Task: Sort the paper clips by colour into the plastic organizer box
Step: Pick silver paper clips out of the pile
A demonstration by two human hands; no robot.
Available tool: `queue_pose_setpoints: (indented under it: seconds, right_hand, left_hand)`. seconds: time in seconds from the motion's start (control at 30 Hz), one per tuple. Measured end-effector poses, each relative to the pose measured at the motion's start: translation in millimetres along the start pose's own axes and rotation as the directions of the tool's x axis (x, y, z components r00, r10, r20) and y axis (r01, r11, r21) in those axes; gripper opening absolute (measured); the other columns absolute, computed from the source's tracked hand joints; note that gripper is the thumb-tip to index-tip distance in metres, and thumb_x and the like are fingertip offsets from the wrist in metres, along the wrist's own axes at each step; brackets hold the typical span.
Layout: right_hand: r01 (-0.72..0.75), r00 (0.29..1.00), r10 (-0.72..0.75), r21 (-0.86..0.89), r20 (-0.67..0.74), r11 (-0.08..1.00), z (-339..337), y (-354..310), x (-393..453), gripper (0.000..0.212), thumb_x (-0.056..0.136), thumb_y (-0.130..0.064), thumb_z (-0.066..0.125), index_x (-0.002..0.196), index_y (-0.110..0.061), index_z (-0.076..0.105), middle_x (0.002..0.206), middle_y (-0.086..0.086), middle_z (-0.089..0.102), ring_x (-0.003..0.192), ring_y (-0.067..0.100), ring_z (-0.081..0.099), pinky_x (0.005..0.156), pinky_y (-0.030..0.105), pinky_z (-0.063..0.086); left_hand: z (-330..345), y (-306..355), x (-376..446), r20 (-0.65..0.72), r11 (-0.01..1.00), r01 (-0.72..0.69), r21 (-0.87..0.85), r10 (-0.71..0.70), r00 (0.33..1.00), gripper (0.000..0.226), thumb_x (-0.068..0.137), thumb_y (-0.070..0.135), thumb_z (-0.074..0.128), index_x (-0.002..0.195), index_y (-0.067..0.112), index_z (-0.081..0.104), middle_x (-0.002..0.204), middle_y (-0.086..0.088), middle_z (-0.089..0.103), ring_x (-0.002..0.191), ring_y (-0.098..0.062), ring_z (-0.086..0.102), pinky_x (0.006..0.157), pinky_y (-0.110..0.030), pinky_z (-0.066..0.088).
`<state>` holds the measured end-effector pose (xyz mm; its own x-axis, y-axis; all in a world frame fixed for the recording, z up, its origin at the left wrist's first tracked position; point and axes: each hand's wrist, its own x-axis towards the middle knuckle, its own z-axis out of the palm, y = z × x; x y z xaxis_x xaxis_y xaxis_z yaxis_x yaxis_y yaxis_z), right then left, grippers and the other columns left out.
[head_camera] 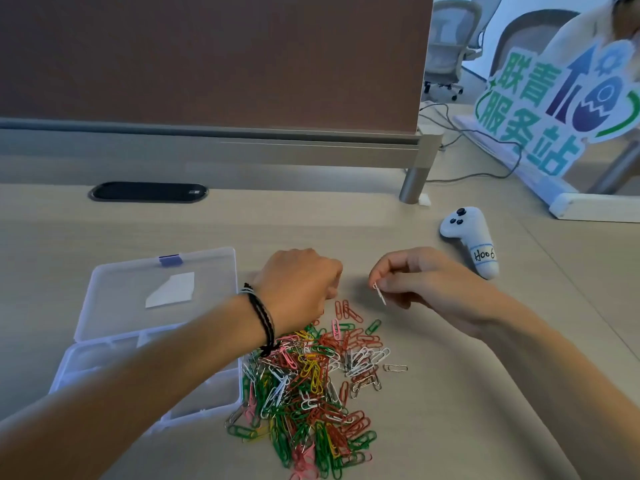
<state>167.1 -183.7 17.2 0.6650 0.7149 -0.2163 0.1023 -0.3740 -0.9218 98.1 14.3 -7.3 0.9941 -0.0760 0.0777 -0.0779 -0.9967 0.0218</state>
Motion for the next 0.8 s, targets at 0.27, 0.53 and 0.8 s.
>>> queue_pose_setpoints:
  seconds: [0.27,0.53,0.8]
  right_hand:
    - [-0.108,0.993,0.092,0.278,0.068,0.955,-0.7,10.4,-10.5,0.022,0.092,0.008,0.047,0.09,0.001,0.068,0.076,0.02,0.067,0.061,0.021,0.058,0.053,0.022,0.046]
    - [0.012,1.0,-0.012,-0.259,0.002,0.966,5.6,19.5,-24.2,0.032,0.092,-0.021,0.062,0.062,-0.01,0.062,0.061,0.007,0.061,0.056,0.019,0.049,0.054,0.033,0.039]
    - [0.22,0.962,-0.259,-0.818,0.09,0.532,18.5,27.9,-35.7,0.016,0.081,-0.038,0.072,0.097,-0.037,0.075,0.068,-0.01,0.059,0.065,0.008,0.053,0.062,0.027,0.041]
  left_hand:
    - [1.1,-6.4,1.3,0.104,0.76,0.057,-0.648,0.014,0.994,0.015,0.099,0.022,0.038,0.085,0.02,0.044,0.059,0.005,0.046,0.049,-0.016,0.039,0.048,-0.032,0.03]
    - [-0.7,5.2,-28.5,0.309,-0.51,0.422,-0.75,0.294,0.904,0.031,0.095,0.029,0.035,0.067,0.015,0.038,0.056,0.0,0.032,0.045,-0.011,0.02,0.04,-0.023,0.014]
    - [-10.2,36.3,-59.0,0.115,0.785,0.037,-0.619,0.043,0.992,0.021,0.079,0.046,0.077,0.08,0.027,0.067,0.047,0.025,0.05,0.045,0.004,0.045,0.05,-0.021,0.027]
